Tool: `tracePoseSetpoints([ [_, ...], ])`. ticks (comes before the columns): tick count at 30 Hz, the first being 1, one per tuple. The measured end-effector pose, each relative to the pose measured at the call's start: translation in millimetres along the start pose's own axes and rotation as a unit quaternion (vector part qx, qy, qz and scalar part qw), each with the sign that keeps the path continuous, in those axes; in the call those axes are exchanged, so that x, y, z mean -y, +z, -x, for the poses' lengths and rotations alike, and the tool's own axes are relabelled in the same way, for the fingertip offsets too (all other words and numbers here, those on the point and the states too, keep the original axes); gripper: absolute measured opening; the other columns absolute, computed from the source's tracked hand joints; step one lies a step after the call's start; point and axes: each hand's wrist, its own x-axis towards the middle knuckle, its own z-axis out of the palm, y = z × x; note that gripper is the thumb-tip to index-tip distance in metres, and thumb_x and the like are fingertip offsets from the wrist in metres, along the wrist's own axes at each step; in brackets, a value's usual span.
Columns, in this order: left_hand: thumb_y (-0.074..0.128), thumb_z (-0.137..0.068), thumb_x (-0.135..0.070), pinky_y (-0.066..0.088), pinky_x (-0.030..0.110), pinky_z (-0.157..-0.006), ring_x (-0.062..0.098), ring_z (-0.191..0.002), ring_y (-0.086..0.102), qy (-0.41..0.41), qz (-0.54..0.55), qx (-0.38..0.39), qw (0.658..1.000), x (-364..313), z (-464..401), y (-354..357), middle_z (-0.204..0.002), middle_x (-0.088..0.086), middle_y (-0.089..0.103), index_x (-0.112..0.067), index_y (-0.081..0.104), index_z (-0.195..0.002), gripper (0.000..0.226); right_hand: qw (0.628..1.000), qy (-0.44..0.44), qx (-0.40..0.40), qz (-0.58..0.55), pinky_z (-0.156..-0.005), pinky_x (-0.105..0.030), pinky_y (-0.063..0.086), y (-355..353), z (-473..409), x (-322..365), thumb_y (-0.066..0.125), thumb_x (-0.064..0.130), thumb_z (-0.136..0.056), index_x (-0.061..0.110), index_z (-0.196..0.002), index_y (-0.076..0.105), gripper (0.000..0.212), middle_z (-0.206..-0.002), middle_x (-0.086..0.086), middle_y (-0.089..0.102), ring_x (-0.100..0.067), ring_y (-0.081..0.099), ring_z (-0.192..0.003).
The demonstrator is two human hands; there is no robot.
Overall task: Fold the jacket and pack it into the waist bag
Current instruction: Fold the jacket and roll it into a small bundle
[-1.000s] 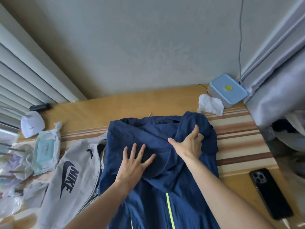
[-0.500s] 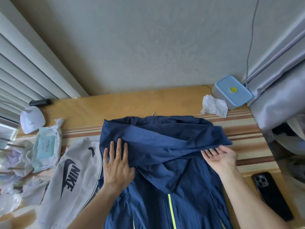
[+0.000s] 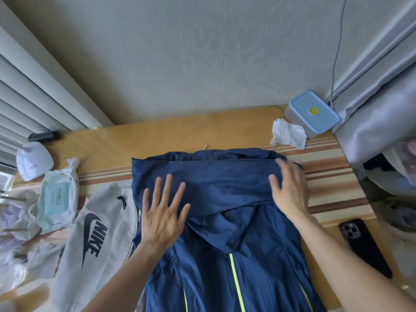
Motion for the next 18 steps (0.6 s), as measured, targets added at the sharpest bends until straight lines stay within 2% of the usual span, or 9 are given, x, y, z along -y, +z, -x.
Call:
tracePoseSetpoints([
  [1, 0.02, -0.1, -0.058, 0.014, 0.058, -0.124, 0.03, -0.158, 0.007, 0.023, -0.016, 0.023, 0.999, 1, 1, 6, -0.17, 0.008, 0.009, -0.03, 0.028, -0.159, 0.066, 0.992, -0.047, 0.095, 0.072, -0.115, -0.051, 0.032, 10, 7, -4, 0.045, 0.043, -0.1, 0.02, -0.149, 0.044, 0.054, -0.157, -0.017, 0.04, -0.039, 0.032, -0.146],
  [2, 0.018, -0.099, -0.056, 0.018, 0.058, -0.122, 0.03, -0.157, 0.01, 0.023, -0.025, 0.045, 0.998, 1, 2, 9, -0.169, 0.007, 0.012, -0.029, 0.032, -0.158, 0.066, 0.975, -0.05, 0.179, 0.125, -0.119, -0.052, 0.026, 19, 16, -9, 0.041, 0.047, -0.101, 0.024, -0.153, 0.038, 0.057, -0.164, -0.015, 0.028, -0.039, 0.019, -0.152],
  [3, 0.02, -0.1, -0.055, 0.019, 0.058, -0.122, 0.029, -0.157, 0.012, 0.01, -0.021, 0.049, 0.999, 1, 4, 11, -0.168, 0.008, 0.015, -0.028, 0.035, -0.157, 0.065, 0.963, -0.042, 0.223, 0.145, -0.121, -0.052, 0.023, 24, 24, -11, 0.04, 0.049, -0.102, 0.027, -0.156, 0.032, 0.059, -0.168, -0.013, 0.018, -0.037, 0.01, -0.154],
  [6, 0.033, -0.102, -0.052, 0.014, 0.054, -0.125, 0.031, -0.157, 0.011, -0.015, 0.02, 0.005, 1.0, -6, 22, 6, -0.169, 0.012, 0.018, -0.026, 0.031, -0.158, 0.062, 0.977, -0.079, 0.165, 0.113, -0.12, -0.052, 0.026, 18, 62, -7, 0.042, 0.048, -0.102, 0.028, -0.158, 0.028, 0.061, -0.169, -0.013, 0.014, -0.036, 0.01, -0.155],
  [8, 0.04, -0.102, -0.051, 0.014, 0.053, -0.125, 0.032, -0.157, 0.009, 0.023, 0.027, -0.025, 0.999, -16, 51, 2, -0.17, 0.013, 0.014, -0.028, 0.026, -0.159, 0.064, 0.977, -0.129, 0.141, 0.1, -0.12, -0.05, 0.024, 12, 102, -9, 0.04, 0.048, -0.103, 0.029, -0.158, 0.027, 0.06, -0.169, -0.014, 0.013, -0.036, 0.012, -0.155],
  [12, 0.044, -0.1, -0.051, 0.022, 0.054, -0.122, 0.032, -0.157, 0.01, 0.113, 0.023, -0.002, 0.993, -29, 136, 19, -0.17, 0.013, 0.009, -0.03, 0.03, -0.158, 0.064, 0.952, -0.179, 0.209, 0.135, -0.116, -0.057, 0.033, 10, 198, -44, 0.024, 0.058, -0.102, 0.035, -0.158, 0.025, 0.061, -0.169, -0.015, 0.009, -0.039, 0.017, -0.153],
  [15, 0.049, -0.097, -0.05, 0.025, 0.054, -0.121, 0.033, -0.157, 0.013, 0.12, 0.007, 0.031, 0.992, -34, 199, 42, -0.17, 0.015, 0.008, -0.031, 0.034, -0.157, 0.064, 0.939, -0.176, 0.239, 0.174, -0.111, -0.058, 0.039, 6, 254, -82, 0.007, 0.062, -0.099, 0.038, -0.159, 0.019, 0.066, -0.169, -0.017, 0.006, -0.043, 0.022, -0.151],
  [16, 0.05, -0.096, -0.049, 0.025, 0.054, -0.121, 0.033, -0.157, 0.012, 0.11, 0.0, 0.037, 0.993, -36, 217, 46, -0.17, 0.016, 0.008, -0.032, 0.033, -0.157, 0.066, 0.941, -0.169, 0.237, 0.176, -0.111, -0.058, 0.039, 3, 268, -91, 0.008, 0.062, -0.099, 0.037, -0.159, 0.019, 0.066, -0.169, -0.019, 0.008, -0.045, 0.024, -0.15],
  [18, 0.053, -0.095, -0.046, 0.023, 0.056, -0.122, 0.034, -0.156, 0.012, 0.083, -0.01, 0.032, 0.996, -40, 249, 50, -0.169, 0.018, 0.01, -0.032, 0.032, -0.157, 0.068, 0.947, -0.151, 0.23, 0.167, -0.11, -0.057, 0.039, -4, 290, -107, 0.028, 0.058, -0.099, 0.035, -0.158, 0.027, 0.063, -0.167, -0.024, 0.012, -0.047, 0.028, -0.147],
])
